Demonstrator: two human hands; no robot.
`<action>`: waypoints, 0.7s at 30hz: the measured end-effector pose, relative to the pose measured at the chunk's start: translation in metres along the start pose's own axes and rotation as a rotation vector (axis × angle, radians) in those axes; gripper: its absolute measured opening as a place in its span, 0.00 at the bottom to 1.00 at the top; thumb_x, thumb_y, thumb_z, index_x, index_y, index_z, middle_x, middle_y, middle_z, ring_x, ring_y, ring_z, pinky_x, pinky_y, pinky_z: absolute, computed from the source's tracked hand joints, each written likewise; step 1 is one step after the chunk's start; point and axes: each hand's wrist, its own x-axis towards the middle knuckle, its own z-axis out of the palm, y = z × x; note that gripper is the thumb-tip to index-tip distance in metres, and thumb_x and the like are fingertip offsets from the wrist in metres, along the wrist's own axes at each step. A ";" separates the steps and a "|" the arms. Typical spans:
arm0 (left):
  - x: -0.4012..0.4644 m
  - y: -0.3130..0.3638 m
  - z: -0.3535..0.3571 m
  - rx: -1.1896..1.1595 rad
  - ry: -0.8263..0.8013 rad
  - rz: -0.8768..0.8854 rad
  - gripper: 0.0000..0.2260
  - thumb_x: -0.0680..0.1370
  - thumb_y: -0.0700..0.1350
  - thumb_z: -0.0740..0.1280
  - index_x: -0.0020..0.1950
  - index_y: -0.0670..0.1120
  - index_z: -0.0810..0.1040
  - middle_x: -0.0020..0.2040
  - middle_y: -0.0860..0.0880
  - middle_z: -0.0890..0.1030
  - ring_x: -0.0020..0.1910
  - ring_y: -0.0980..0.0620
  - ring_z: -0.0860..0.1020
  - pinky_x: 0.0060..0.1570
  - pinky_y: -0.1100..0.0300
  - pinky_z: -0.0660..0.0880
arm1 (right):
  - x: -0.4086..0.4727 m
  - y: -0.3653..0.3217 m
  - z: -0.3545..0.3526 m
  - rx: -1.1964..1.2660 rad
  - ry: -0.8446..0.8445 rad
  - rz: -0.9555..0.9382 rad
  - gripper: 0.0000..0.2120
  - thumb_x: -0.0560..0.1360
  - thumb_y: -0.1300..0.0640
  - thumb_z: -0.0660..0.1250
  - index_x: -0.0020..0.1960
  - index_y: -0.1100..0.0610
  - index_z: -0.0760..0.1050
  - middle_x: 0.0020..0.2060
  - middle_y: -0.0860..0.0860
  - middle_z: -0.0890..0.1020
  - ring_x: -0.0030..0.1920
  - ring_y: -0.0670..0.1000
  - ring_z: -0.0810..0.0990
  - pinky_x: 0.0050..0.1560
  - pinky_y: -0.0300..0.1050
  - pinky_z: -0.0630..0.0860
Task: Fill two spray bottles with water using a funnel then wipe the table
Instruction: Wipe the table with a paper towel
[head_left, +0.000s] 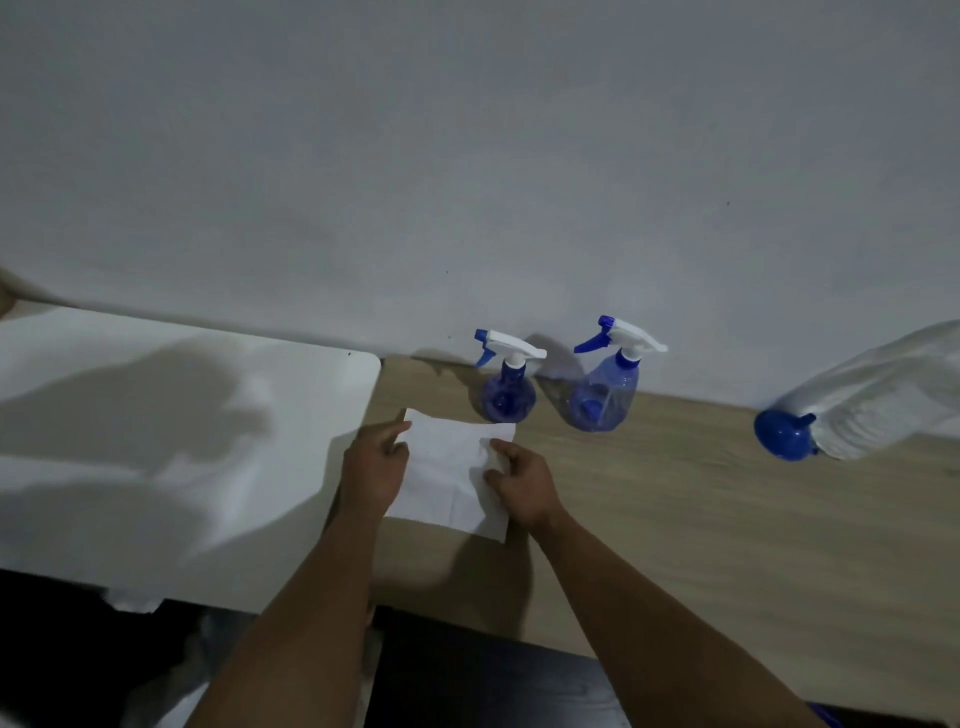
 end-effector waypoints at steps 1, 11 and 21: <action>0.002 -0.001 -0.002 -0.008 0.003 -0.008 0.15 0.80 0.40 0.70 0.65 0.50 0.82 0.66 0.46 0.81 0.64 0.45 0.80 0.66 0.48 0.76 | -0.001 0.001 0.003 -0.022 -0.006 -0.006 0.26 0.79 0.62 0.71 0.76 0.57 0.74 0.73 0.57 0.77 0.71 0.59 0.77 0.73 0.54 0.74; -0.004 -0.019 -0.011 0.449 0.147 0.192 0.11 0.79 0.49 0.68 0.58 0.46 0.83 0.55 0.46 0.84 0.54 0.43 0.81 0.52 0.51 0.78 | -0.024 -0.005 0.035 -0.476 0.175 -0.103 0.33 0.82 0.41 0.63 0.83 0.50 0.58 0.83 0.56 0.56 0.81 0.61 0.59 0.76 0.62 0.66; 0.020 -0.057 0.002 0.932 -0.110 0.572 0.32 0.83 0.60 0.42 0.82 0.43 0.56 0.82 0.43 0.56 0.81 0.39 0.53 0.78 0.40 0.55 | 0.001 0.019 0.068 -0.903 -0.010 -0.193 0.39 0.84 0.34 0.39 0.83 0.57 0.30 0.82 0.59 0.31 0.81 0.61 0.28 0.81 0.69 0.36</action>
